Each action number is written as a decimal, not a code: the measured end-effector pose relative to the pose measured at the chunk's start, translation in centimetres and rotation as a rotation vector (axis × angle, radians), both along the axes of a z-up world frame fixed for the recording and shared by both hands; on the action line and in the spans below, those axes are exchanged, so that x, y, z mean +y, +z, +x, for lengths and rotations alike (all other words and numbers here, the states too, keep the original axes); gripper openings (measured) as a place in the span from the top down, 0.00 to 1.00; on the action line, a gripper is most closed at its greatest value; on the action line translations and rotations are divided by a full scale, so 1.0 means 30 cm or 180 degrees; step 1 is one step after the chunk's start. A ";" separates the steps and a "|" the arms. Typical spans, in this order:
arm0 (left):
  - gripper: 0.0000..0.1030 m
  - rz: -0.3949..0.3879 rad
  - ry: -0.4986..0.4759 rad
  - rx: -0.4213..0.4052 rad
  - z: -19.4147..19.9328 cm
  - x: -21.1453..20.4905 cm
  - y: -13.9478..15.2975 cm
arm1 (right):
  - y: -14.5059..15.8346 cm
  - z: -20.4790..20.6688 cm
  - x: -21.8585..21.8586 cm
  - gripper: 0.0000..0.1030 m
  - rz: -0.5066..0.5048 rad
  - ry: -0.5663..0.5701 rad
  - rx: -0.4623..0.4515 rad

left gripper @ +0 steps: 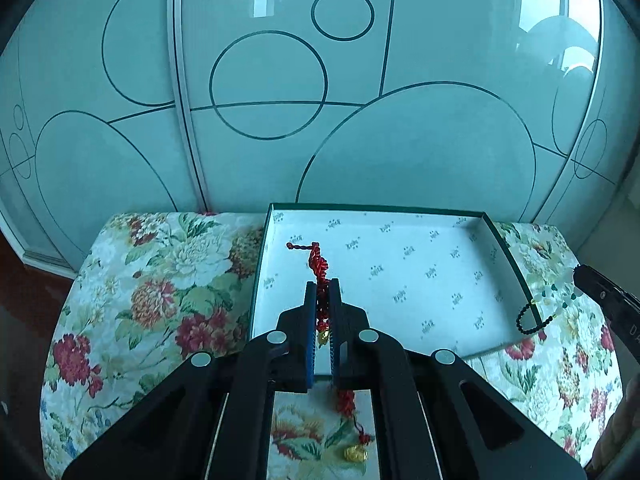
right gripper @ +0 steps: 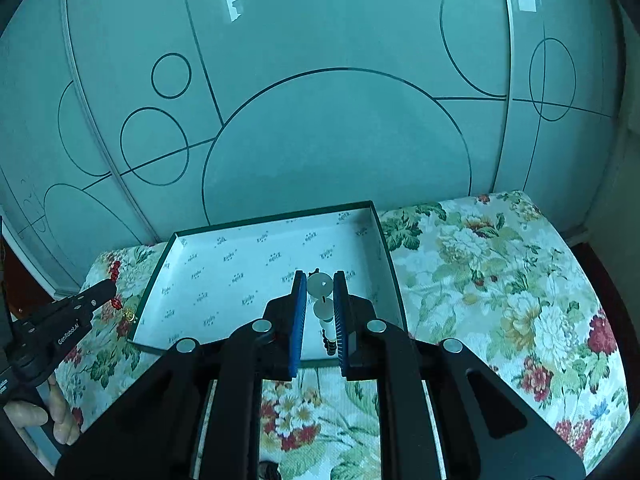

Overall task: Organize jewelry
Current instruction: 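Carry both items into the green box and open both grippers to release them, then withdraw both tools from the box back over the table, then grasp the pale jade bangle with the left gripper while the right grasps the gold pendant, then lower the bangle and gold pendant into the green box and open both grippers, then withdraw both tools from the box toward the remaining jewelry, then grasp the white pearl cluster with the left gripper while the right approaches the black bead tassel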

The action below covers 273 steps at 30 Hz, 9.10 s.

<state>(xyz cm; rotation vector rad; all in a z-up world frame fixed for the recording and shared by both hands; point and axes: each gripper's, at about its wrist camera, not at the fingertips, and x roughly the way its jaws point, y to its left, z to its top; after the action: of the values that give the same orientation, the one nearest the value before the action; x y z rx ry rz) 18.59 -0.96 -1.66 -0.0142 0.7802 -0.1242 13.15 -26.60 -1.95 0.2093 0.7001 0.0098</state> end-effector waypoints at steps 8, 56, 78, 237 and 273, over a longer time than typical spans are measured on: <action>0.95 0.0113 0.0110 0.0275 0.191 -0.022 -0.185 | -0.159 0.188 -0.020 0.87 0.0015 -0.0035 0.0367; 0.40 -0.0027 0.0207 0.0557 -0.363 0.096 -0.184 | -0.281 -0.419 -0.074 0.68 -0.0052 -0.0126 0.0773; 0.40 -0.0010 0.0361 0.0667 -0.590 0.175 -0.257 | -0.349 -0.532 0.108 0.68 -0.0143 0.0261 0.0898; 0.32 0.0057 0.0285 0.0458 -0.218 0.117 -0.237 | -0.281 -0.282 0.076 0.72 0.0048 0.0185 0.0611; 0.32 0.0025 0.0067 0.0762 -0.447 0.018 -0.363 | -0.322 -0.438 0.089 0.72 0.0060 0.0248 0.0745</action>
<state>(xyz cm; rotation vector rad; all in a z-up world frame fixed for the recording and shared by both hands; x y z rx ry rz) 5.18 -0.41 -12.56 -0.0301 1.0194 -0.1004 0.02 -23.93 -11.60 0.2029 0.9413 0.0674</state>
